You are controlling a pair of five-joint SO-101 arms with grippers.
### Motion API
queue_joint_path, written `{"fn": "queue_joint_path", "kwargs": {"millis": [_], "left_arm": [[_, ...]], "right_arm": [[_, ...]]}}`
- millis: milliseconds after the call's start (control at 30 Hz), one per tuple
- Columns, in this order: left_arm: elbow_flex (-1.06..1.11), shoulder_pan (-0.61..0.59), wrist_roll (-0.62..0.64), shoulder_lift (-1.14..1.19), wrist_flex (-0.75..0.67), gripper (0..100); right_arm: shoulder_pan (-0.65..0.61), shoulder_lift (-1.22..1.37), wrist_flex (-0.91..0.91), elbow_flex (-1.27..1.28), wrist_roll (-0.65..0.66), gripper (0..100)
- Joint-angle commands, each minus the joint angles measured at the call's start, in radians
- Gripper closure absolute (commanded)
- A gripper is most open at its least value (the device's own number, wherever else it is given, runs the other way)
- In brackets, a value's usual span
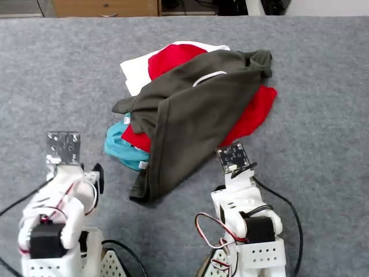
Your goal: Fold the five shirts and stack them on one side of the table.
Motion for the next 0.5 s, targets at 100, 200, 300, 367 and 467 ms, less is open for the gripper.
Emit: {"fn": "queue_joint_path", "kwargs": {"millis": [100, 200, 300, 367, 467], "left_arm": [[-0.486, 0.054, 0.049, 0.438, 0.117, 86], [-0.672, 0.101, 0.058, 0.647, 0.184, 86], [-0.838, 0.173, 0.055, 0.834, 0.242, 86], [-0.934, 0.219, 0.055, 0.935, 0.272, 86], [-1.059, 0.285, 0.057, 1.073, 0.279, 86]], "right_arm": [[-0.008, -0.094, 0.006, 0.001, -0.002, 99.4], [-0.008, -0.094, 0.006, 0.001, -0.002, 99.4], [-0.010, -0.094, 0.006, 0.001, -0.002, 99.4], [-0.012, -0.094, 0.006, 0.001, -0.002, 99.4], [-0.013, -0.094, 0.006, 0.001, -0.002, 99.4]]}}
